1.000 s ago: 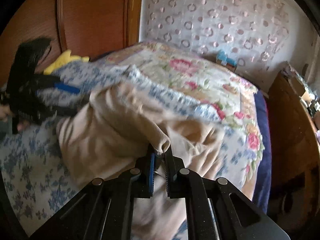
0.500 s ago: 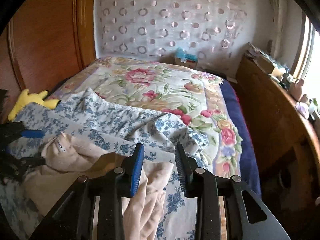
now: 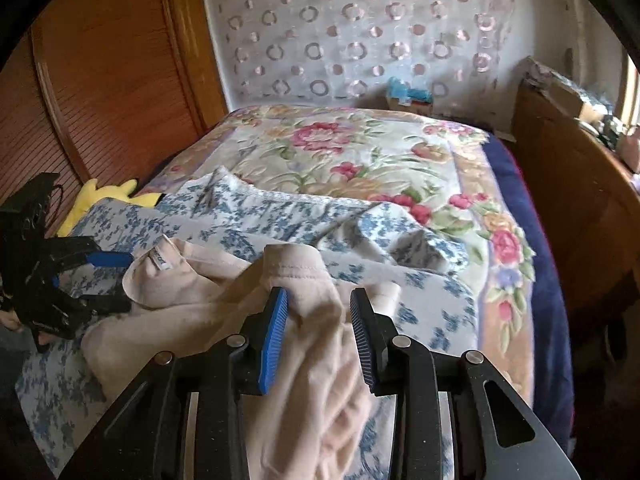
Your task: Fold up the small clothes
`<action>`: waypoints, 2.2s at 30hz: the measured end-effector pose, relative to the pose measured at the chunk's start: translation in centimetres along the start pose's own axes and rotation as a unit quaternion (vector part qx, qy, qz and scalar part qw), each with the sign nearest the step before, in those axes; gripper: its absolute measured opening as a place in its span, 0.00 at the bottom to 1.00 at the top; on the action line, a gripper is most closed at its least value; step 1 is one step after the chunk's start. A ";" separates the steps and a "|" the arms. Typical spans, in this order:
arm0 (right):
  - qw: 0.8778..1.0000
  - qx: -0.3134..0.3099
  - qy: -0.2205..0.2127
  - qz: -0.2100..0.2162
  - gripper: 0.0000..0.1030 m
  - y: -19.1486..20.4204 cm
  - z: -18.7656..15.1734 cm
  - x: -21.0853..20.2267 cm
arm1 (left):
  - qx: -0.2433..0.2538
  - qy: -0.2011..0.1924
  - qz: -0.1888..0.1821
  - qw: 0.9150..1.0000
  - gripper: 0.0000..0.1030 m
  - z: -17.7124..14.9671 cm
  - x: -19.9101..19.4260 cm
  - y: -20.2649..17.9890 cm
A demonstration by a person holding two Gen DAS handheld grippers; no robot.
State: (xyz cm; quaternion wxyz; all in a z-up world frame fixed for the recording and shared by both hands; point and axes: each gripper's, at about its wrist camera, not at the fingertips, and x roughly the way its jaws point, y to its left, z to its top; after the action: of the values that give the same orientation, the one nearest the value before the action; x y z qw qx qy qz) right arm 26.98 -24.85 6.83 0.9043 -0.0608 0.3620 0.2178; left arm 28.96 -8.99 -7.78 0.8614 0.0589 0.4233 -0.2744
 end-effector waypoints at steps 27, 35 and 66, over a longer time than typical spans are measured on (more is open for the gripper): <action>0.994 0.070 -0.009 -0.085 0.60 -2.6 -2.4 -1.9 | -0.055 -0.037 0.025 0.998 0.52 2.5 -1.7 2.8; 0.994 0.094 0.016 -0.055 0.68 -1.4 -5.5 -0.6 | -0.057 0.001 0.010 0.998 0.72 1.2 1.1 1.5; 0.997 -0.027 -0.065 0.039 0.20 1.5 -0.8 -1.8 | -0.104 -0.155 -0.002 0.983 0.12 -1.2 -12.2 2.7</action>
State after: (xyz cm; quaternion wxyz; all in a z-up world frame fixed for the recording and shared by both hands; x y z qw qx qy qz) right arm 24.69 -24.32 7.56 0.9148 -0.0570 0.2988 0.2658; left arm 23.52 -1.19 0.42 0.9174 -0.0746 0.3113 -0.2365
